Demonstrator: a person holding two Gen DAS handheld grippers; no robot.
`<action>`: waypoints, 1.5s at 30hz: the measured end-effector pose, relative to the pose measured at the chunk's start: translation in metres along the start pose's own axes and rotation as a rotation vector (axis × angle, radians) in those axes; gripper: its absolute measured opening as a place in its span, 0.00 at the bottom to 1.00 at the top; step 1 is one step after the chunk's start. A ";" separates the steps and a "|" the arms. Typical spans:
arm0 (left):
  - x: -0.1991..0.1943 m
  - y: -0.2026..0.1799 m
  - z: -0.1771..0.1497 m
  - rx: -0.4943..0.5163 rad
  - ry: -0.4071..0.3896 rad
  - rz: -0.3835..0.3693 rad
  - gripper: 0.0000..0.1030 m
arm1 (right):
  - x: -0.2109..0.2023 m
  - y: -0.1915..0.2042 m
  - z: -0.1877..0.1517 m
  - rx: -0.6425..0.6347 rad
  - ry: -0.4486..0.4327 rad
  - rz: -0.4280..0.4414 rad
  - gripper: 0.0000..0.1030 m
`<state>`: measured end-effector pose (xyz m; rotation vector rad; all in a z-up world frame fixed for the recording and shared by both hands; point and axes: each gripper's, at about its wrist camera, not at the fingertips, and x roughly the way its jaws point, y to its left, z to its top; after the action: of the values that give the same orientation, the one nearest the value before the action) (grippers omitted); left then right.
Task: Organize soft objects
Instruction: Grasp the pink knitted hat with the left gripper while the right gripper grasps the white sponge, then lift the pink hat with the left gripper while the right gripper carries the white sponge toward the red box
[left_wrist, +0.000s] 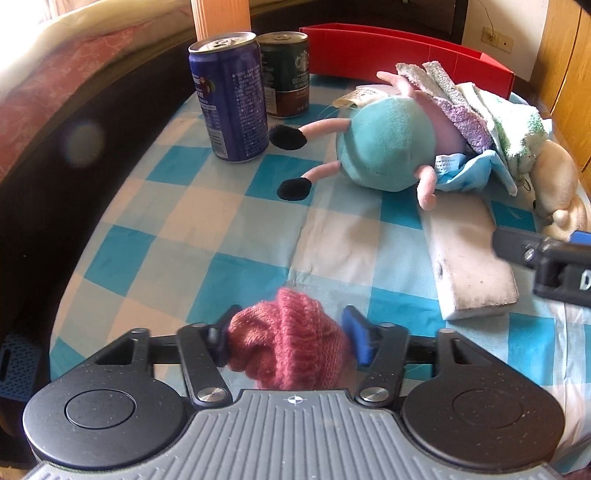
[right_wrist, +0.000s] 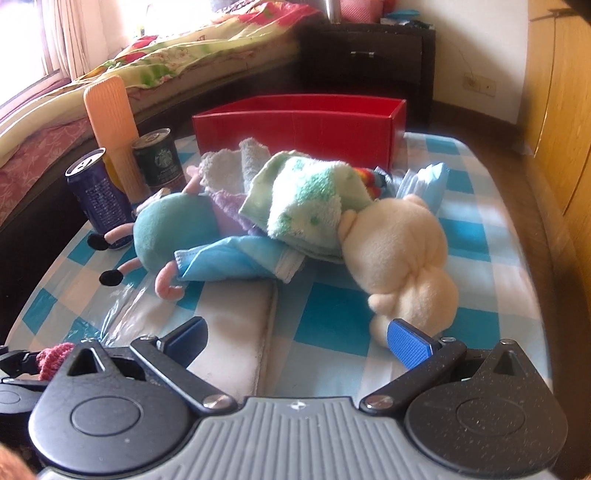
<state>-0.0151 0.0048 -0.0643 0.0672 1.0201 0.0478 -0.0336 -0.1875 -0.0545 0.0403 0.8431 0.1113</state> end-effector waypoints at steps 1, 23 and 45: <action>-0.001 0.001 0.000 0.000 0.001 -0.002 0.51 | 0.001 0.003 -0.001 -0.011 0.006 0.006 0.82; -0.013 0.041 -0.003 -0.101 -0.065 -0.079 0.37 | 0.046 0.053 -0.007 -0.172 0.115 0.008 0.74; -0.025 0.031 0.007 -0.130 -0.088 -0.154 0.43 | 0.004 0.003 -0.010 0.021 0.188 0.205 0.35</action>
<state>-0.0221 0.0335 -0.0371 -0.1264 0.9294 -0.0294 -0.0391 -0.1838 -0.0637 0.1384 1.0270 0.3029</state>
